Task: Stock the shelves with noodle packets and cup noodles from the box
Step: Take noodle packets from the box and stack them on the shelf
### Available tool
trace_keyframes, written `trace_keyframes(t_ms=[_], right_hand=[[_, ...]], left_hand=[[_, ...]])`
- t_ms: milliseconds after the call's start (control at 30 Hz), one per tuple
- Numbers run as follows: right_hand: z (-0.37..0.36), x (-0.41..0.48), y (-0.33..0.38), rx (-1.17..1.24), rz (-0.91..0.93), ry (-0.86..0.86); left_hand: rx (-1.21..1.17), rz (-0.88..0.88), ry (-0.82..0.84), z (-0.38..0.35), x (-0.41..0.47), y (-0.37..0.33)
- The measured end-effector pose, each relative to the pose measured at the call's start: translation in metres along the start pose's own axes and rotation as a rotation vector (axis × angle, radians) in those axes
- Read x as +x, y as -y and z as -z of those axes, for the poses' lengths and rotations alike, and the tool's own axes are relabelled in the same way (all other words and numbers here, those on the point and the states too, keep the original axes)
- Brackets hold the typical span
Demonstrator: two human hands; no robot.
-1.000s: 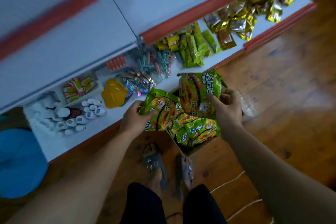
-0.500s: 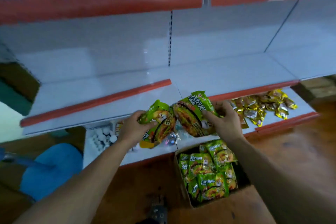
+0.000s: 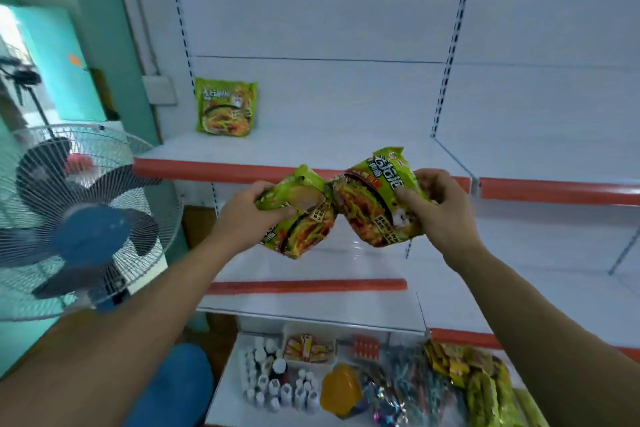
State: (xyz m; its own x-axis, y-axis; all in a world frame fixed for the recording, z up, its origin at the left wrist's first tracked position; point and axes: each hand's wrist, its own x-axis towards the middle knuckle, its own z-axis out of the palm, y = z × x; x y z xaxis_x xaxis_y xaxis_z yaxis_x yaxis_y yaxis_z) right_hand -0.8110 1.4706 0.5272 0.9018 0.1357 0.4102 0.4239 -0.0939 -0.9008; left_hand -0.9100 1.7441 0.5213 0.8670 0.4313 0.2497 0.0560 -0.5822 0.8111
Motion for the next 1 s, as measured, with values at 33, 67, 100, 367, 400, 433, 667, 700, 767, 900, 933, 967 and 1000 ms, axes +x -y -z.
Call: trace_keyframes(t_ms=[33, 67, 100, 367, 400, 433, 667, 700, 767, 900, 933, 967, 1000], right_hand=[[-0.008, 0.006, 0.009, 0.036, 0.011, 0.002], [-0.016, 0.012, 0.016, 0.069, 0.024, 0.008], [-0.024, 0.018, 0.023, 0.092, 0.035, 0.014], [-0.105, 0.073, 0.048, 0.181, 0.041, 0.015], [-0.116, 0.082, 0.05, 0.169, 0.051, 0.025], [-0.128, 0.091, 0.052, 0.162, 0.059, 0.03], [-0.196, 0.159, 0.074, 0.129, 0.082, -0.033], [-0.203, 0.166, 0.078, 0.115, 0.095, -0.041], [-0.218, 0.18, 0.083, 0.067, 0.114, -0.046], [-0.247, 0.198, 0.088, -0.092, 0.127, 0.016], [-0.251, 0.202, 0.087, -0.162, 0.136, 0.028], [-0.254, 0.205, 0.087, -0.232, 0.141, 0.037], [-0.255, 0.207, 0.087, -0.291, 0.142, 0.044]], left_hand=[[0.008, -0.024, -0.019, 0.013, 0.005, -0.005], [0.031, -0.043, -0.037, 0.026, 0.011, -0.009], [0.061, -0.051, -0.052, 0.038, 0.018, -0.013], [0.176, -0.075, -0.095, 0.118, 0.096, -0.007], [0.21, -0.079, -0.089, 0.127, 0.11, -0.002], [0.247, -0.088, -0.08, 0.137, 0.123, 0.002], [0.261, -0.166, 0.055, 0.204, 0.225, 0.02], [0.242, -0.182, 0.068, 0.212, 0.237, 0.021], [0.219, -0.219, 0.087, 0.225, 0.262, 0.024], [0.349, -0.293, 0.153, 0.233, 0.305, 0.04], [0.394, -0.298, 0.158, 0.231, 0.314, 0.045], [0.426, -0.296, 0.153, 0.23, 0.322, 0.05], [0.443, -0.297, 0.145, 0.229, 0.328, 0.055]])
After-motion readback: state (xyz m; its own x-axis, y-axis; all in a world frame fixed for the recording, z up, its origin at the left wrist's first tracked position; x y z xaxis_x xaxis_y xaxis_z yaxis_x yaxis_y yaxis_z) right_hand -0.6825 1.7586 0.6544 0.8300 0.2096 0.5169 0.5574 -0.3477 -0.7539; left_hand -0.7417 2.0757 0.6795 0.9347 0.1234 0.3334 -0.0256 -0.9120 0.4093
